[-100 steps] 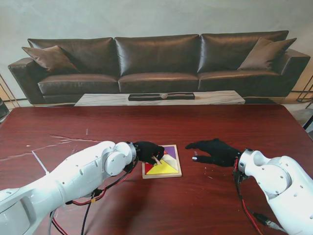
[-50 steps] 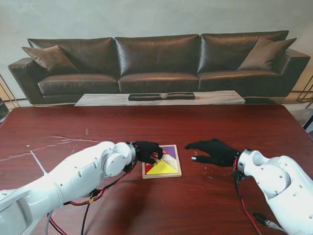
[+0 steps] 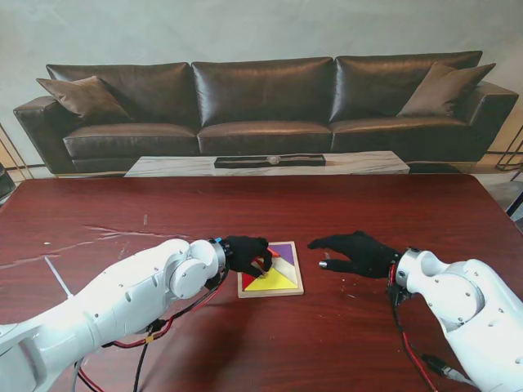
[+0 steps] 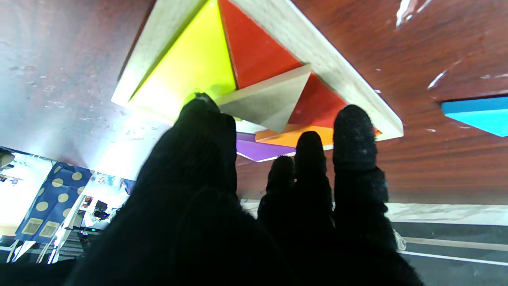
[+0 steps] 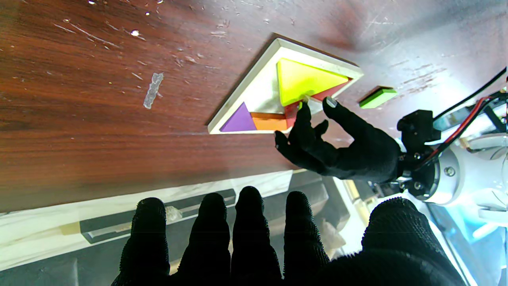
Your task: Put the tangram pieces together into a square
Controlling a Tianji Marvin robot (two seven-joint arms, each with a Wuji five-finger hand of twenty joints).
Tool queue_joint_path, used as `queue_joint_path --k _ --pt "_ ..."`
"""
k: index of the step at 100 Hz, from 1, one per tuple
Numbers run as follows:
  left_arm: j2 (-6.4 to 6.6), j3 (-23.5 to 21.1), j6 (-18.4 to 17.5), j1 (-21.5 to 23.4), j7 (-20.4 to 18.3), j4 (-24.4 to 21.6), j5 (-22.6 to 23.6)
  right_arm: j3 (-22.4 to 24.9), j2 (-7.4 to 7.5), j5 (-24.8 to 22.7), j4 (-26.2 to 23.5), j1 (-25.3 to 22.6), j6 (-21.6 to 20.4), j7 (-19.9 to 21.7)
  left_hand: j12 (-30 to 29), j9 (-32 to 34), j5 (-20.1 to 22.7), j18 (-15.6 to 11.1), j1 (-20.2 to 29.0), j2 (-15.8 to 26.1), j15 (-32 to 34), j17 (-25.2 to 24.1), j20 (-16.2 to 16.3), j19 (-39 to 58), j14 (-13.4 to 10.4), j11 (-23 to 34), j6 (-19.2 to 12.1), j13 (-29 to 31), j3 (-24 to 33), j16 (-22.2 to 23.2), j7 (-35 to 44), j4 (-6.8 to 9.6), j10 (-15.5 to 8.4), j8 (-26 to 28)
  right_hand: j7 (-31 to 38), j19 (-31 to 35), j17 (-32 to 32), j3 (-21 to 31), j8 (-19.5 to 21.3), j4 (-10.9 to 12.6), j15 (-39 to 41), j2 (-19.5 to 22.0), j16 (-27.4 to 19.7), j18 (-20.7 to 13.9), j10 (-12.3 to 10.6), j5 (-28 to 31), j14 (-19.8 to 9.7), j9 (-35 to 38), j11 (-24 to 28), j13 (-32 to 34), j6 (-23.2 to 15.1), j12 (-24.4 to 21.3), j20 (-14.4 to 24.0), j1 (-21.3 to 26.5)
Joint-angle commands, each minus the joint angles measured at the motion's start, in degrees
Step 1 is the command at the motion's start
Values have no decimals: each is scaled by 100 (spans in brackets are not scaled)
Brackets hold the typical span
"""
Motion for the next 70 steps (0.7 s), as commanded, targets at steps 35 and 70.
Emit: queue_joint_path --k 35,70 --pt "154 -175 -41 174 -142 -421 81 -22 -12 -13 -7 -8 17 -14 -334 -158 494 217 91 280 -286 -248 212 152 108 -346 -198 -406 -428 -172 672 156 -52 -380 -34 44 -41 7 -4 130 -10 115 34 34 -12 -144 -46 -7 34 45 -132 32 -59 -37" --pt "281 -357 482 429 -23 -746 577 -45 -16 -3 3 -1 4 -35 -437 148 -1857 374 -440 405 -587 -421 151 -105 474 -349 774 -48 448 -475 -1942 184 0 -327 -33 44 -41 9 -4 131 -14 116 34 34 -8 -144 -48 -8 33 41 -132 31 -57 -34"
